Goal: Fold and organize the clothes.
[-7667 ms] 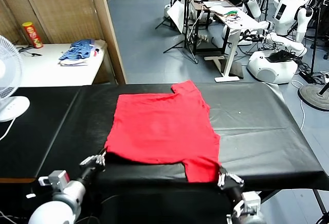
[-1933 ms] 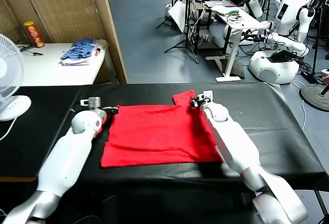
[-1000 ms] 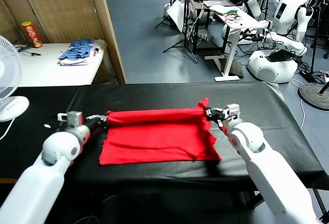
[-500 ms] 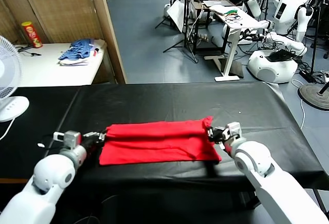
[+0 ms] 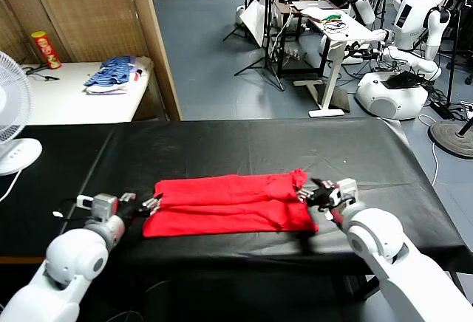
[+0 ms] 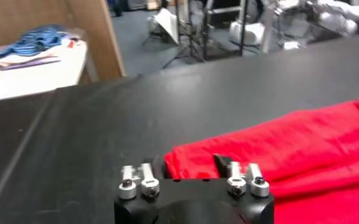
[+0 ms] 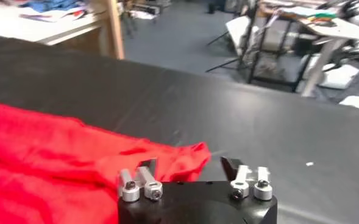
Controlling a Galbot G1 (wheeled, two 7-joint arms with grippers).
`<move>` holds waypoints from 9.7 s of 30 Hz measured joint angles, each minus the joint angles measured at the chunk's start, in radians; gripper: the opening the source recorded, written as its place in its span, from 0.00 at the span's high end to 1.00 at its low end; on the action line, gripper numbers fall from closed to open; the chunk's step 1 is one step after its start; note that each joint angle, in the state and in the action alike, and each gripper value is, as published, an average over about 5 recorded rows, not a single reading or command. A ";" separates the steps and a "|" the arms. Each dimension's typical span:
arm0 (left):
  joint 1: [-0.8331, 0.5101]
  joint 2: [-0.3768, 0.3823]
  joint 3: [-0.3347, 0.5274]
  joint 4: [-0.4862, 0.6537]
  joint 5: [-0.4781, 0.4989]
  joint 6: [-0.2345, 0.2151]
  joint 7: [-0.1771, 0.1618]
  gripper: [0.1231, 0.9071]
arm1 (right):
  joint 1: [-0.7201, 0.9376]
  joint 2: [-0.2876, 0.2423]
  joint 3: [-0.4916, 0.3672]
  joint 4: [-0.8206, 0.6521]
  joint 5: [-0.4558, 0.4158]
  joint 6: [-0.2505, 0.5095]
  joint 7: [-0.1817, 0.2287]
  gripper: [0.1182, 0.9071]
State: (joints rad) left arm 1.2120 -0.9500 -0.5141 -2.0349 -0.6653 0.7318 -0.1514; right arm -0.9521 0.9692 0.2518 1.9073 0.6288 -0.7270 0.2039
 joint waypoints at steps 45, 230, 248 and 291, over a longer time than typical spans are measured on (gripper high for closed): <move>-0.190 -0.159 0.078 0.328 0.104 -0.195 0.057 0.24 | -0.058 0.182 0.003 -0.176 -0.181 0.242 -0.020 0.26; 0.076 0.069 -0.152 0.117 0.454 -0.348 0.071 0.98 | -0.273 0.298 0.068 0.122 -0.409 0.239 -0.048 0.14; 0.079 -0.100 0.136 -0.051 0.298 -0.312 -0.012 0.98 | -0.342 0.283 0.114 0.162 -0.413 0.228 -0.073 0.14; 0.190 -0.160 0.147 -0.099 0.233 -0.490 0.052 0.14 | 0.047 0.356 -0.229 -0.268 -0.331 0.319 -0.225 1.00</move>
State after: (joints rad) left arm 1.4017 -1.1096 -0.3671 -2.1336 -0.4324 0.2413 -0.0997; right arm -0.9054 1.3249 0.0224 1.6396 0.2975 -0.4083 -0.0210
